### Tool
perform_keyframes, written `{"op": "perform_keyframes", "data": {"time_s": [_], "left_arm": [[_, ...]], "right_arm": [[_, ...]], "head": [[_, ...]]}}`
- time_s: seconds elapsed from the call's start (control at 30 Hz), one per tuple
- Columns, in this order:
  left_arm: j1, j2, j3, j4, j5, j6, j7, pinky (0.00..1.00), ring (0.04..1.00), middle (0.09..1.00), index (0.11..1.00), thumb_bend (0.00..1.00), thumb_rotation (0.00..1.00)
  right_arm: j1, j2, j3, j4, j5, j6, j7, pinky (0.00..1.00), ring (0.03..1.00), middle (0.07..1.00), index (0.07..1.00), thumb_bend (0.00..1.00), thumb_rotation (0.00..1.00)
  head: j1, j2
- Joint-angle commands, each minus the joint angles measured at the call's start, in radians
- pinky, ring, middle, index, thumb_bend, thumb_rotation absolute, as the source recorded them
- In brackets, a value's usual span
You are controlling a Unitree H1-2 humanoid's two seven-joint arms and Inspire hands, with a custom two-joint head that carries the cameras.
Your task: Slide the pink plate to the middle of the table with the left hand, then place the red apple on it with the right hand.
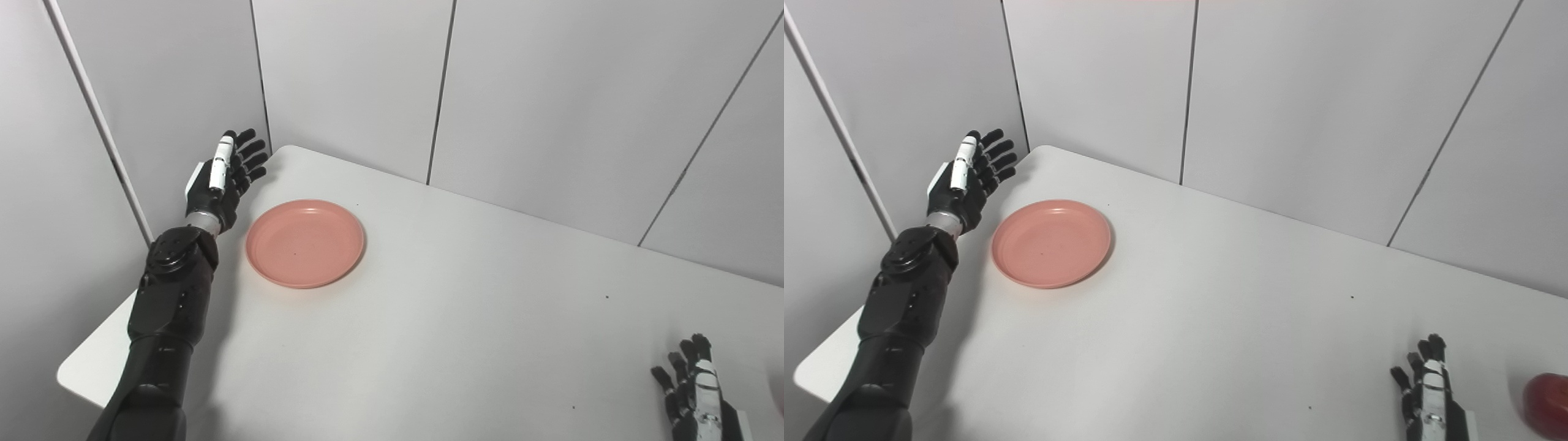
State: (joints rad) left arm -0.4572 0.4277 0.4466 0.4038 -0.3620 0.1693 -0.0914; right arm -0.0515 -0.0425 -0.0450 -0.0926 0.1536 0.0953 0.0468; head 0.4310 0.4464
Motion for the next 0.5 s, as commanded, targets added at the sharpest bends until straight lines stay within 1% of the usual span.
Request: {"op": "perform_keyframes", "data": {"time_s": [0.0,0.1,0.23,0.33,0.47], "left_arm": [[-0.017,0.034,0.009,-0.007,-0.003,-0.040,0.000,0.87,0.862,0.858,0.840,0.29,1.00],[-0.012,0.031,0.012,-0.003,-0.006,-0.043,0.001,0.87,0.864,0.860,0.844,0.28,1.00],[-0.003,0.036,0.006,0.015,-0.005,-0.063,-0.014,0.88,0.874,0.869,0.853,0.28,1.00],[0.002,0.034,0.005,0.020,-0.002,-0.068,-0.011,0.89,0.876,0.872,0.855,0.28,1.00],[0.008,0.030,0.007,0.032,-0.007,-0.078,-0.010,0.88,0.868,0.864,0.847,0.28,1.00]], "right_arm": [[-0.013,-0.006,-0.010,-0.029,0.006,0.003,0.001,1.00,1.000,1.000,1.000,0.06,1.00],[-0.013,-0.006,-0.010,-0.031,0.004,0.003,-0.001,1.00,1.000,1.000,1.000,0.06,1.00],[-0.014,-0.005,-0.012,-0.040,0.004,0.020,-0.006,1.00,0.998,0.998,1.000,0.06,1.00],[-0.014,-0.006,-0.012,-0.045,0.005,0.029,-0.005,1.00,0.999,1.000,1.000,0.05,1.00],[-0.014,-0.003,-0.013,-0.054,0.006,0.041,-0.010,1.00,1.000,1.000,1.000,0.05,1.00]], "head": [[-0.002,0.001],[-0.001,0.002],[0.002,0.003],[0.003,0.003],[0.004,0.003]]}}
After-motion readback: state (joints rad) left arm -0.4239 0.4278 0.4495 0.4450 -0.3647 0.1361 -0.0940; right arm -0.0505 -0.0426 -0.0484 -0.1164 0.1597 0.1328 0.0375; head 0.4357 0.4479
